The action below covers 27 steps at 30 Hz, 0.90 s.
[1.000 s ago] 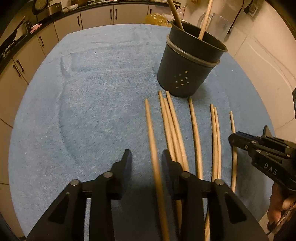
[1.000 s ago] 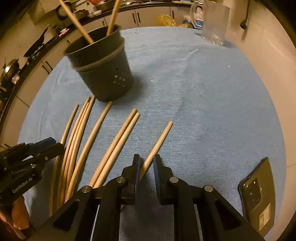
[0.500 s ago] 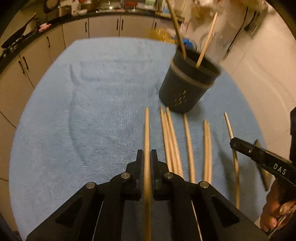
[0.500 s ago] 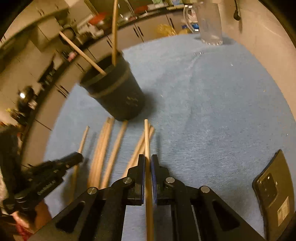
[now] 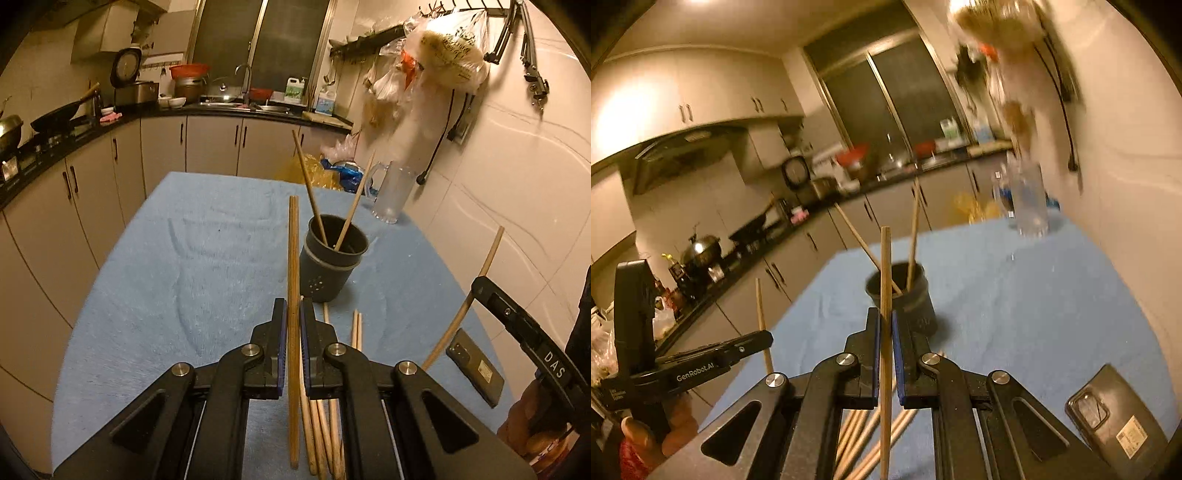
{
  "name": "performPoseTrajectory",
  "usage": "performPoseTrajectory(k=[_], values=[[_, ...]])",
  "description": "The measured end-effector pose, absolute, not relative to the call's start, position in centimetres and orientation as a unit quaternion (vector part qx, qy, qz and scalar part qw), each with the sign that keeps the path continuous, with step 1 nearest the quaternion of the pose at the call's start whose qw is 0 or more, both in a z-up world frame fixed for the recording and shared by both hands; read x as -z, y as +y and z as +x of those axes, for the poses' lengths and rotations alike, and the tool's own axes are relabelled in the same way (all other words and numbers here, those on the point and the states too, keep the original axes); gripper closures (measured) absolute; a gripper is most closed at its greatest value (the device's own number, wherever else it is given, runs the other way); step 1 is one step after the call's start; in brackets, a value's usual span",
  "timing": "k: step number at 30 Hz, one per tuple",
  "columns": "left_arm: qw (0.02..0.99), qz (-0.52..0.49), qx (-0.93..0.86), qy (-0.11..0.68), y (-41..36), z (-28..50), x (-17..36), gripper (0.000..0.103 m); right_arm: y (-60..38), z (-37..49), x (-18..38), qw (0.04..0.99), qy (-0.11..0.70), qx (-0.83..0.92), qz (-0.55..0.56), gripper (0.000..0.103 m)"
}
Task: Organize utensils
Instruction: 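Grasp a chopstick with the left tool while the right tool grasps another, then raise the held chopsticks upright and carry both tools above the black holder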
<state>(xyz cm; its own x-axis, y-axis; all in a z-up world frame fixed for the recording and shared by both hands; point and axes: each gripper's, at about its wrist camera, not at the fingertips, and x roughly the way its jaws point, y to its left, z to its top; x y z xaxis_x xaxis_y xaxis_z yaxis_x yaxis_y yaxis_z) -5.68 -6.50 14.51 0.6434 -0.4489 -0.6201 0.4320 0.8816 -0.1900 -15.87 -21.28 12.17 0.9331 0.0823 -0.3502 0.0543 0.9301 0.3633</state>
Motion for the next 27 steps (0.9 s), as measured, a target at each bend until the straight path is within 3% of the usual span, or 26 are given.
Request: performPoseTrajectory(k=[27], values=[[0.919, -0.019, 0.237, 0.316, -5.7, -8.6, -17.2, 0.097, -22.6, -18.5, -13.5, 0.964, 0.152, -0.006, 0.216, 0.096]])
